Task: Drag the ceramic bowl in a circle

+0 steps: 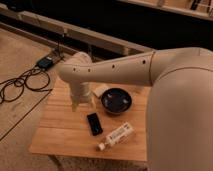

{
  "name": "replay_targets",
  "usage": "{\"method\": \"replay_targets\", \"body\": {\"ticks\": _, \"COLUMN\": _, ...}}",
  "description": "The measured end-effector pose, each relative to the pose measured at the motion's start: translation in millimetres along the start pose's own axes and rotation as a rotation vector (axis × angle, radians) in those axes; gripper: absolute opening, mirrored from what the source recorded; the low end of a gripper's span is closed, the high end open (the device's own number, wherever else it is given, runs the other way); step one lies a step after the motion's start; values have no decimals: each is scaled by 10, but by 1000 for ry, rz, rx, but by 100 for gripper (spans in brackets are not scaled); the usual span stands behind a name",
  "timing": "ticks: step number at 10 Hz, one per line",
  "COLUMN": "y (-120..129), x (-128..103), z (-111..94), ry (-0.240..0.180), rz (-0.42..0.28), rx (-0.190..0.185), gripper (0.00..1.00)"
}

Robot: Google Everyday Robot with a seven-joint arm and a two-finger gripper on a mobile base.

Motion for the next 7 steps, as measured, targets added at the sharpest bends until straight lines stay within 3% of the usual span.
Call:
{"method": "replay_targets", "body": {"ticks": 4, "y": -28, "x": -37, "z": 21, "ry": -1, "rz": 2, "rx": 0, "gripper": 65}}
{"method": "replay_targets", "body": {"ticks": 7, "y": -347, "x": -359, "z": 204, "ry": -18, "rz": 13, "rx": 14, "gripper": 65}}
